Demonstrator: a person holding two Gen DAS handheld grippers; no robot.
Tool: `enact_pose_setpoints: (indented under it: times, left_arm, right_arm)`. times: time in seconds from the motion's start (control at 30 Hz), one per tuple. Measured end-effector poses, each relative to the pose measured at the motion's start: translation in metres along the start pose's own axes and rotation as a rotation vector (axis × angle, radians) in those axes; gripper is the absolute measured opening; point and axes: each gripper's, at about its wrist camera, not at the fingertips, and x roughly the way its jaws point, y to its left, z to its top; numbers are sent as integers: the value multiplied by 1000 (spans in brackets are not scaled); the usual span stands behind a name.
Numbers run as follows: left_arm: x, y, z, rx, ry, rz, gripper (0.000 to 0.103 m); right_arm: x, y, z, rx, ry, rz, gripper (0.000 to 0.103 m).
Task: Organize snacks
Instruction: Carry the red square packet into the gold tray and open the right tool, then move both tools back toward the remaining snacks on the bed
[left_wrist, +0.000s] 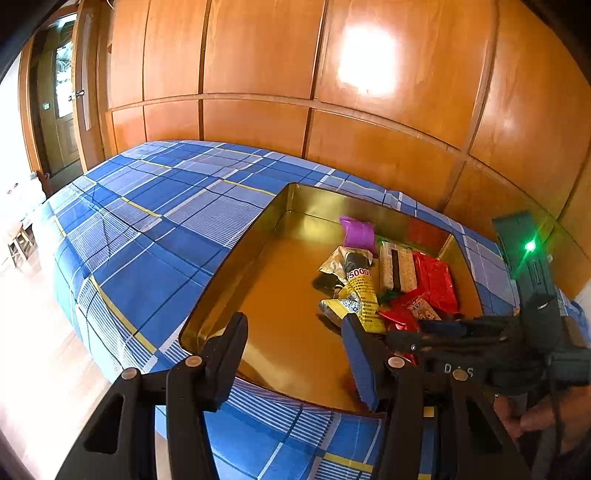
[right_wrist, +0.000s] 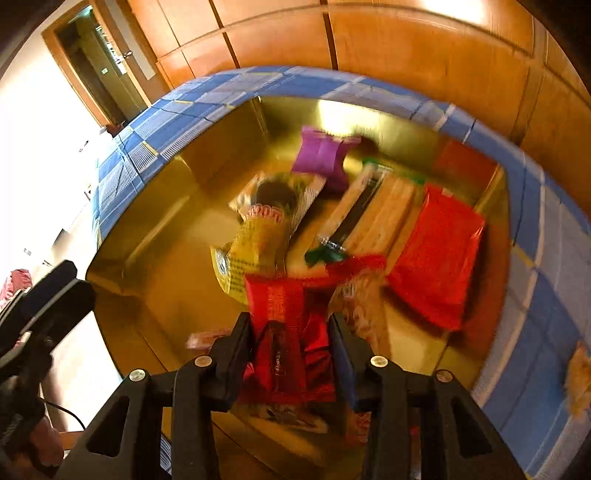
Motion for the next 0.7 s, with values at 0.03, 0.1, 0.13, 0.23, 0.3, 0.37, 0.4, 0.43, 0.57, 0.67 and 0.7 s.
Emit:
enact_pose_setpoints:
  times: [0.03, 0.1, 0.13, 0.23, 0.3, 0.37, 0.4, 0.43, 0.57, 0.67, 0.7]
  left_arm:
    - [0, -1, 0, 0, 2, -1, 54]
    - [1, -1, -1, 0, 4, -5, 54]
    - [1, -2, -1, 2, 5, -6, 54]
    - [0, -5, 0, 5, 1, -8, 54]
    - [-2, -6, -1, 9, -1, -9, 54]
    - [-4, -8, -1, 15, -1, -11, 54]
    - [-4, -9, -1, 19, -2, -13, 54]
    - [-5, -12, -2, 25, -4, -15, 54]
    - [-9, -20, -3, 51, -8, -25, 54]
    - [-11, -29, -4, 75, -7, -38, 54]
    - [-12, -32, -5, 86, -5, -43, 54]
  right_arm:
    - [-1, -1, -2, 4, -7, 6, 44]
    - [-3, -3, -3, 17, -8, 17, 45]
    - [-5, -4, -5, 23, -8, 20, 45]
    - [-18, -6, -9, 39, -39, 26, 45]
    - [-30, -8, -12, 51, -71, 32, 45]
    - [-40, -10, -15, 62, -95, 30, 45]
    - [-44, -13, -16, 65, -106, 27, 45]
    - [-50, -15, -19, 70, -121, 22, 45]
    - [-73, -24, -31, 80, -169, 1, 45]
    - [-88, -32, -40, 75, -196, -27, 45]
    - [-92, -35, -43, 74, -203, -38, 45]
